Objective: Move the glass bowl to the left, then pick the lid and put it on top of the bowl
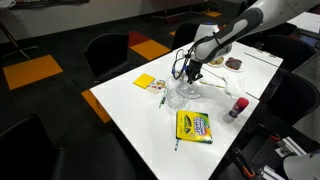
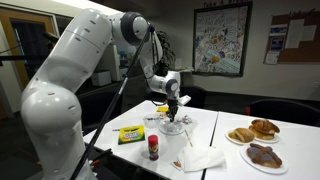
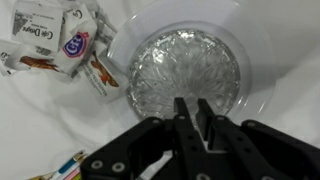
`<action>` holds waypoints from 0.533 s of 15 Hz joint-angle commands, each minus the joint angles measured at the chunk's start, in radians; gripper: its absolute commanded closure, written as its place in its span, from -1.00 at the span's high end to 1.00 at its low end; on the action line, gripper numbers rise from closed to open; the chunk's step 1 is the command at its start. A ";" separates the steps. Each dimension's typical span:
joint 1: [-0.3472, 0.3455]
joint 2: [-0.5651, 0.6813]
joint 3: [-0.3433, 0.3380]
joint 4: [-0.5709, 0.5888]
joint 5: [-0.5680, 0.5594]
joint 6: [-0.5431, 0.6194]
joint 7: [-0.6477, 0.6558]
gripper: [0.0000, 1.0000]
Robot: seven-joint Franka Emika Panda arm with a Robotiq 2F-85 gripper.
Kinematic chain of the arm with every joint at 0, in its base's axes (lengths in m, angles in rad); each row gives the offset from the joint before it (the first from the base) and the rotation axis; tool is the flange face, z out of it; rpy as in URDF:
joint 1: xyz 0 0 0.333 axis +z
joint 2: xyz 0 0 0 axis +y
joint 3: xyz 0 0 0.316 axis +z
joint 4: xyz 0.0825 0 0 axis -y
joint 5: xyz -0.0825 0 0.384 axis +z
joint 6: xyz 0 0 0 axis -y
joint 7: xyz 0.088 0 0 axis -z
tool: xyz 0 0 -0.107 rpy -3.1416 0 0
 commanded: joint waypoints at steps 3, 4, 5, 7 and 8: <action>0.053 -0.056 0.002 -0.035 -0.046 0.009 0.009 -0.92; 0.064 -0.063 0.002 -0.036 -0.054 0.010 0.011 -0.92; 0.073 -0.071 0.002 -0.038 -0.062 0.011 0.012 -0.92; 0.093 -0.096 -0.006 -0.047 -0.080 0.020 0.025 -0.92; 0.099 -0.109 -0.010 -0.052 -0.090 0.025 0.032 -0.92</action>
